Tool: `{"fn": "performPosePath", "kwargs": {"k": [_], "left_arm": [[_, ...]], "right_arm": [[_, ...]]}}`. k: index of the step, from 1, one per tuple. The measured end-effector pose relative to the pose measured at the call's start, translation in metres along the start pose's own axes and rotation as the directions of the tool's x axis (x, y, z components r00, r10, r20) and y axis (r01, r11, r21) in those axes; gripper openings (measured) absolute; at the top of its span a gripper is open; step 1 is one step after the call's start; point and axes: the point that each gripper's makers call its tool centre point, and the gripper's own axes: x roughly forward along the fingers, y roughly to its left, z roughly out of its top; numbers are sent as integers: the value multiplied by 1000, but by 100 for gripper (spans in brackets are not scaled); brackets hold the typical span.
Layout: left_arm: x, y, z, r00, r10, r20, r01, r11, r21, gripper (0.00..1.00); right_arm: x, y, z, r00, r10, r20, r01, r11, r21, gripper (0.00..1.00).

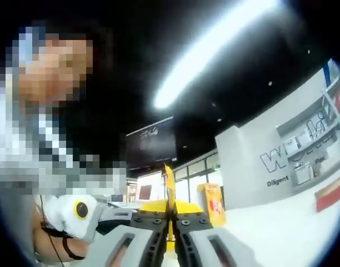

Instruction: Tear open the coffee pouch, take out the coffee, and pour the coffee from the pouch into the cup

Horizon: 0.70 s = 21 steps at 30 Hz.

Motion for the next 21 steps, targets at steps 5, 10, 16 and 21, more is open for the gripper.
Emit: {"fn": "performPosePath", "kwargs": {"k": [5,10,16,21], "left_arm": [[4,0,-12,1000,15,-5,-15,994,-109,22],[3,0,-8,999,38,-2,-38,996,-77,22],[-1,-1,-5,999,36,6,-35,995,-91,20],[0,-5,-4,1000,27,9,-25,993,-115,20]], "right_arm": [[-1,2,-2,1000,-4,-14,4,1000,-25,4],[1,7,-5,1000,-6,-29,5,999,-53,4],[3,12,-8,1000,-11,-29,8,995,-94,6],[3,9,-9,999,-31,-13,30,999,-35,6]]}}
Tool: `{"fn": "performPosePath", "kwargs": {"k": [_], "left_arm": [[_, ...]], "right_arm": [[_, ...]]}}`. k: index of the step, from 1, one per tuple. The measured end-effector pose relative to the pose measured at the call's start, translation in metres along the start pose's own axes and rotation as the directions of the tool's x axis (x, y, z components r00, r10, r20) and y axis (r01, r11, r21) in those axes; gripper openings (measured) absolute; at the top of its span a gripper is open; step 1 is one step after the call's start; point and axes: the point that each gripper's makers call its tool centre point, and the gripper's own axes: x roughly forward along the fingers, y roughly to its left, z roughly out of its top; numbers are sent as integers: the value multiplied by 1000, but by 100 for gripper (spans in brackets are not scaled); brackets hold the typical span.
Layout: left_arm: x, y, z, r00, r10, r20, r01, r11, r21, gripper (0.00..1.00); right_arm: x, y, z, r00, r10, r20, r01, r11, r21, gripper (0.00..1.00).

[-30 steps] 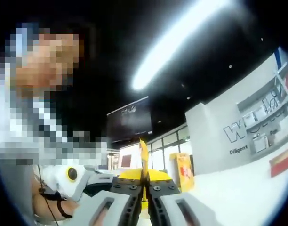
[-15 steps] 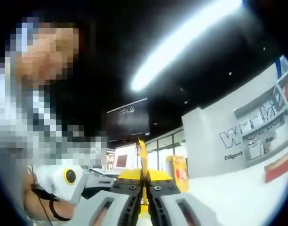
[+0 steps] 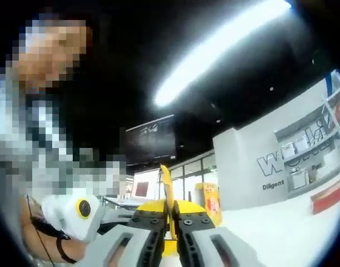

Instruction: Tear open the coffee pouch, take out the coffee, and pour the coffee from the pouch into the cup

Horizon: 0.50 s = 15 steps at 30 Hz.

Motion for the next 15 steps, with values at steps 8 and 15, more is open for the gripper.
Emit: {"fn": "performPosePath", "kwargs": {"k": [8,15], "left_arm": [[1,-3,1,1000,-7,1,7,1000,2,18],[0,0,-4,1000,-10,-7,10,999,-38,16]], "right_arm": [[-3,0,-4,1000,10,0,-10,1000,28,17],[-1,6,-6,1000,12,-16,-12,999,-38,20]]}}
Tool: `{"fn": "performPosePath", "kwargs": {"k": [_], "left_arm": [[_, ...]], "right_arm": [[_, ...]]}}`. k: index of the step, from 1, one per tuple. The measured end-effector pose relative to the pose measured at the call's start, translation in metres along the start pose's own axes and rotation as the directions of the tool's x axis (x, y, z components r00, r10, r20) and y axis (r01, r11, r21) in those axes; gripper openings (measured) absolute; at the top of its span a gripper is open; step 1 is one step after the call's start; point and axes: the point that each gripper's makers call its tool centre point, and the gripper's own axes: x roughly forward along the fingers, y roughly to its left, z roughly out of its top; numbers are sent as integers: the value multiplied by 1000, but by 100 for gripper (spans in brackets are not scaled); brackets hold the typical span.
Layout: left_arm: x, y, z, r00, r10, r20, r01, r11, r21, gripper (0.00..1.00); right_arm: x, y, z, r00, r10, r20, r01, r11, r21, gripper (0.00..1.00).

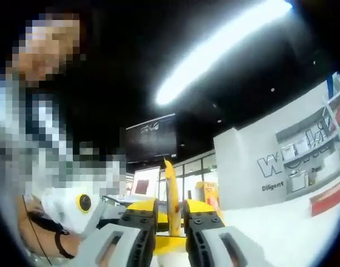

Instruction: Tear open the coffee pouch, take out the coffee, and pour the coffee from the pouch into the cup

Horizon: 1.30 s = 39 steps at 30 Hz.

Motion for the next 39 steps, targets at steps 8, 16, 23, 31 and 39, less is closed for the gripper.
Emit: {"fn": "performPosePath", "kwargs": {"k": [8,16,23,31,39], "left_arm": [[0,-1,1,1000,0,0,0,1000,-18,12],[-2,-5,0,1000,-15,-2,15,1000,-10,13],[-2,-9,-1,1000,-31,-3,31,999,-15,13],[-5,-6,-2,1000,-21,-11,21,999,-35,12],[-8,-9,0,1000,-18,-14,18,1000,-24,12]], "right_arm": [[0,1,-2,1000,-1,-12,1,999,-32,19],[0,2,-2,1000,-2,-16,1,998,-57,13],[-1,3,3,1000,-4,20,6,996,-86,26],[-3,3,2,1000,-10,5,10,995,-94,24],[-10,-2,16,996,-11,85,14,999,-37,12]]}}
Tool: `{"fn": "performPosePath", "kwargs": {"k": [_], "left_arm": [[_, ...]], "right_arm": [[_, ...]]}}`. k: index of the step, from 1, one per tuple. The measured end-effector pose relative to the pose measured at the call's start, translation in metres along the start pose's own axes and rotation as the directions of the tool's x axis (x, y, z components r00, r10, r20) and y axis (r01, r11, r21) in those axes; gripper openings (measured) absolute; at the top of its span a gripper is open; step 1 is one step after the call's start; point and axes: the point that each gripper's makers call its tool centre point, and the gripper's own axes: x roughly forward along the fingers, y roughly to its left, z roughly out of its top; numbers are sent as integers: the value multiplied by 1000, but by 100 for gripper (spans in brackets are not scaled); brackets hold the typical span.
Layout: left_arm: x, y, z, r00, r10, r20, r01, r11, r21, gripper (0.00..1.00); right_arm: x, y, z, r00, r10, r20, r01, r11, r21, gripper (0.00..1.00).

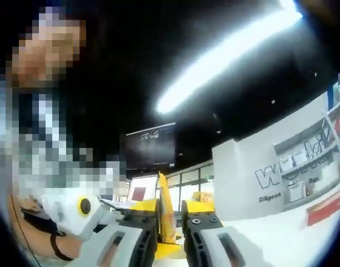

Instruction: Tear open the coffee pouch, take out the coffee, and pour the coffee from the pouch into the cup

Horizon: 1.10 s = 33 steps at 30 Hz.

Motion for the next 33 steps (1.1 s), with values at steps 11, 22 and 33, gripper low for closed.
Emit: {"fn": "performPosePath", "kwargs": {"k": [11,22,33], "left_arm": [[0,1,1,1000,-1,2,1,1000,-3,11],[0,5,-3,1000,6,-15,-6,1000,-25,11],[2,1,-2,1000,-6,-14,6,1000,-11,11]], "right_arm": [[0,-5,0,1000,-20,0,20,1000,-8,7],[-2,-4,9,999,-21,29,21,1000,-1,18],[-7,-11,19,995,-49,84,48,999,6,13]]}}
